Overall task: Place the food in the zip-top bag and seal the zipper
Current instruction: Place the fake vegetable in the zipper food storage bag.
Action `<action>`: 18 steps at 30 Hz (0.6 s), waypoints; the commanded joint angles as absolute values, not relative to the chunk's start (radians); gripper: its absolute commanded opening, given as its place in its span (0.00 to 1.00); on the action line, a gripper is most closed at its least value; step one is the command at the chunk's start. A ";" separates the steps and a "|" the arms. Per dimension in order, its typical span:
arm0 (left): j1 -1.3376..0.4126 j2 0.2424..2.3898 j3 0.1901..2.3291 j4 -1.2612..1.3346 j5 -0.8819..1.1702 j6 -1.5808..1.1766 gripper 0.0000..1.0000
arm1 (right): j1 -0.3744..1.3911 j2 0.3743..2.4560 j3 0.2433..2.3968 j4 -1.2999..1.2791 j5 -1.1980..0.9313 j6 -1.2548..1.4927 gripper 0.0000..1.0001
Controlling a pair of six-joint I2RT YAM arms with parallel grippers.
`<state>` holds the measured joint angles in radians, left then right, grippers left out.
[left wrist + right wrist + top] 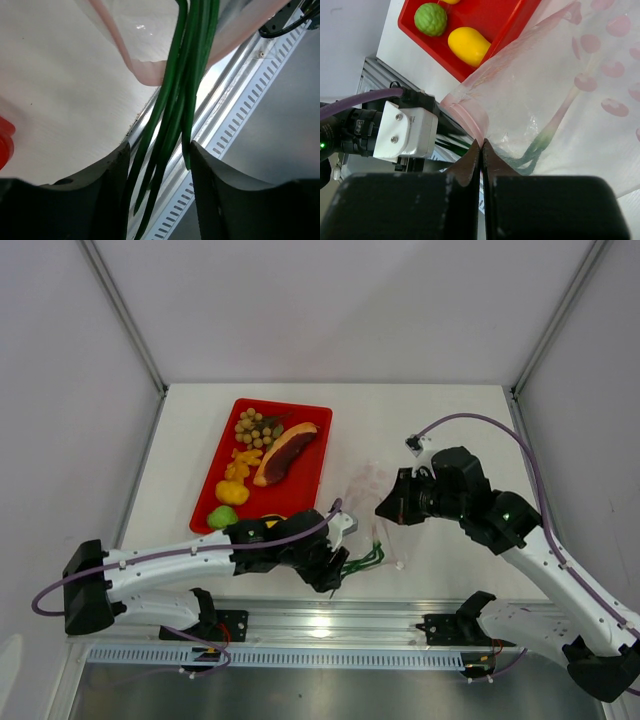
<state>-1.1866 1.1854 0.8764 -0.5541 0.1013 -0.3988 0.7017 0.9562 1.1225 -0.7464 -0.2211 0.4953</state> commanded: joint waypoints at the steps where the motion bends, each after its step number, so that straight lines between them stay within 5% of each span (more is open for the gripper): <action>1: -1.204 1.187 0.891 -0.505 0.138 -0.431 0.51 | 0.692 0.939 1.160 -0.735 -0.241 0.489 0.00; 4: -1.215 1.195 0.917 -0.517 0.097 -0.449 0.28 | 0.683 0.939 1.155 -0.739 -0.239 0.500 0.00; 5: -1.218 1.193 0.925 -0.532 0.078 -0.456 0.08 | 0.681 0.940 1.154 -0.741 -0.239 0.502 0.00; 6: -1.224 1.187 0.934 -0.543 0.057 -0.460 0.01 | 0.681 0.940 1.151 -0.744 -0.238 0.502 0.00; 18: -1.230 1.230 1.250 -0.653 -0.035 -0.540 0.01 | 0.710 0.940 1.100 -0.704 -0.181 0.558 0.00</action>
